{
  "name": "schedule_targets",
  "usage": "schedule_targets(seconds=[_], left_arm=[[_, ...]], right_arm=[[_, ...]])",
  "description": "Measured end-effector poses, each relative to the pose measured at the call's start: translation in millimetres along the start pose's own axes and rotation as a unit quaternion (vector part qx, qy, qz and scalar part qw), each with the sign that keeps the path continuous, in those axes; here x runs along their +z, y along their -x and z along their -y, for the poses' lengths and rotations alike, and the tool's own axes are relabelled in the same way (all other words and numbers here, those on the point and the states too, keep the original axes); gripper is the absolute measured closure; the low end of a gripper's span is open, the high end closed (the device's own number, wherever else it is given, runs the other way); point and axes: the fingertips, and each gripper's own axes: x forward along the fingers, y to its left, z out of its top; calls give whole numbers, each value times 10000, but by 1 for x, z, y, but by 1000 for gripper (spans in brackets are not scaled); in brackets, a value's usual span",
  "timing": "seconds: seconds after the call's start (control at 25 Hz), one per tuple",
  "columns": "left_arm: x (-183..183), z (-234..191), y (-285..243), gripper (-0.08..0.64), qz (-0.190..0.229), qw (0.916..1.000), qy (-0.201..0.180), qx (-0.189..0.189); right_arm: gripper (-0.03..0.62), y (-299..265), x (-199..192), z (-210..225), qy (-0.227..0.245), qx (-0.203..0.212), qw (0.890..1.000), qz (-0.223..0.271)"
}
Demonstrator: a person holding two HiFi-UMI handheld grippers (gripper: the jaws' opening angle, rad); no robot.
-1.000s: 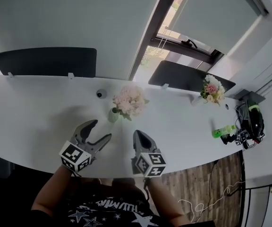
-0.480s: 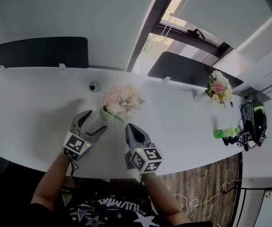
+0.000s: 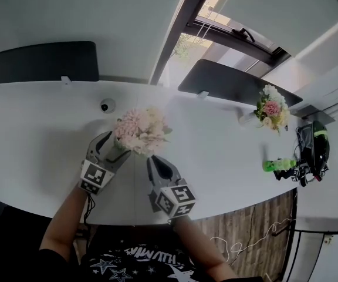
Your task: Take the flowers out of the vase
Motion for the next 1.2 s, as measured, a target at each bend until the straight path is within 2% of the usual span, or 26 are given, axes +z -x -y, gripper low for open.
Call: schedule_targets(seconds=[0.2, 0.36, 0.48, 0.56, 0.72, 1.0, 1.2], left_arm=[[2, -5, -8, 215, 5, 9999, -90, 117], [6, -8, -10, 216, 93, 9997, -144, 180], [7, -6, -11, 238, 110, 9998, -117, 91], [9, -4, -11, 298, 130, 9999, -94, 47], [9, -5, -9, 301, 178, 9998, 30, 61], [7, -4, -8, 301, 271, 9993, 252, 54], [12, -2, -8, 302, 218, 9996, 198, -4]], right_arm=[[591, -12, 5, 3, -224, 239, 9992, 221], [584, -20, 6, -9, -260, 807, 9960, 280], [507, -27, 5, -16, -124, 1125, 9931, 320], [440, -34, 5, -20, -29, 1262, 9915, 319], [370, -47, 10, -27, 127, 1463, 9884, 384], [361, -68, 22, -39, 238, 1767, 9819, 633], [362, -79, 22, -45, 414, 1909, 9787, 627]])
